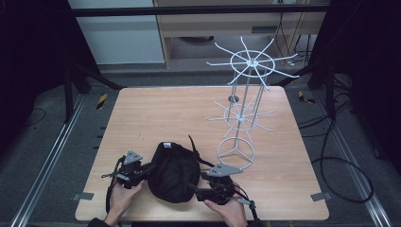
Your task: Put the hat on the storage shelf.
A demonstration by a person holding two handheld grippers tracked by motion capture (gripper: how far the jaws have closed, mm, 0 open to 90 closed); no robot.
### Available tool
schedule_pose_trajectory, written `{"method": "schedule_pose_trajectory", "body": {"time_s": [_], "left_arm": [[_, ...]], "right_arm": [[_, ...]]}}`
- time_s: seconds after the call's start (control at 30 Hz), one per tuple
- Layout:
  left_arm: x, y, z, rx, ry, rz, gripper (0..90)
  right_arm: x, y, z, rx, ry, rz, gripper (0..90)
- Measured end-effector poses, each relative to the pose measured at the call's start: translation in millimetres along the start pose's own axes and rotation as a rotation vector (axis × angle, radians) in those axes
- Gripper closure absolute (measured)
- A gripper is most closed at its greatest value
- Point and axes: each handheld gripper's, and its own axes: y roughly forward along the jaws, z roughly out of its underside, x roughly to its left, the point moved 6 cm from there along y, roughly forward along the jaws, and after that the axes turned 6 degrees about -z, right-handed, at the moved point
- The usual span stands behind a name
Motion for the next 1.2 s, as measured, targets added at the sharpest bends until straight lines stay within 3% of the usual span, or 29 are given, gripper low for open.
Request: {"method": "schedule_pose_trajectory", "body": {"time_s": [0.1, 0.17, 0.27, 0.33, 0.4, 0.43, 0.47, 0.63, 0.83, 0.9, 0.93, 1.03, 1.07, 1.13, 1.17, 1.2], "left_arm": [[-1.8, -1.7, 1.0, 0.004, -0.004, 0.007, 76.2], [-3.7, -4.0, 1.7, 0.000, -0.004, 0.014, 76.9], [-6.5, -7.8, 3.3, -0.002, -0.007, 0.028, 77.3], [-11.0, -13.3, 6.2, -0.006, 0.004, 0.034, 76.3], [-11.8, -14.3, 6.3, -0.009, 0.008, 0.038, 72.3], [-13.1, -15.4, 5.9, -0.016, 0.012, 0.049, 67.7], [-14.6, -14.9, 3.4, -0.031, 0.006, 0.072, 64.5], [-14.9, -6.6, -3.9, -0.037, 0.016, 0.074, 55.2], [-10.5, -6.9, -8.6, -0.064, 0.001, 0.070, 48.8], [-7.5, -5.8, -9.9, -0.064, -0.022, 0.083, 49.0], [-7.1, -4.0, -8.8, -0.045, -0.036, 0.111, 55.5], [-7.6, -2.4, -6.2, -0.025, -0.042, 0.113, 60.7], [-8.5, -2.6, -4.6, -0.021, -0.050, 0.104, 65.6], [-9.1, -3.3, -4.1, -0.019, -0.051, 0.099, 67.8], [-11.3, -4.3, -3.1, -0.023, -0.046, 0.085, 68.9], [-11.3, -4.3, -3.1, -0.023, -0.046, 0.085, 69.8]], "right_arm": [[4.8, 5.4, 2.4, 0.024, -0.001, -0.013, 35.8], [4.3, 9.4, 5.9, 0.050, -0.009, 0.007, 38.8], [1.1, 10.8, 9.0, 0.080, -0.004, 0.030, 45.3], [-7.3, 9.3, 9.0, 0.086, -0.009, 0.054, 57.9], [-10.2, 7.9, 8.6, 0.086, -0.003, 0.062, 62.8], [-17.7, 5.8, 7.1, 0.083, -0.007, 0.083, 73.6], [-21.5, 4.4, 6.3, 0.080, -0.010, 0.095, 76.4], [-38.8, 1.7, -0.7, 0.070, -0.010, 0.135, 81.6], [-51.4, 3.1, -11.1, 0.053, -0.052, 0.184, 83.3], [-55.2, 4.1, -13.6, 0.049, -0.069, 0.196, 83.3], [-56.3, 5.1, -14.9, 0.048, -0.072, 0.193, 82.5], [-56.1, 4.5, -15.9, 0.039, -0.071, 0.189, 79.2], [-53.4, 0.4, -18.7, 0.021, -0.068, 0.179, 68.4], [-52.1, -1.6, -19.5, 0.017, -0.067, 0.176, 64.3], [-46.7, -7.8, -21.0, 0.002, -0.062, 0.160, 55.1], [-46.7, -7.8, -21.0, 0.002, -0.062, 0.160, 55.1]]}}
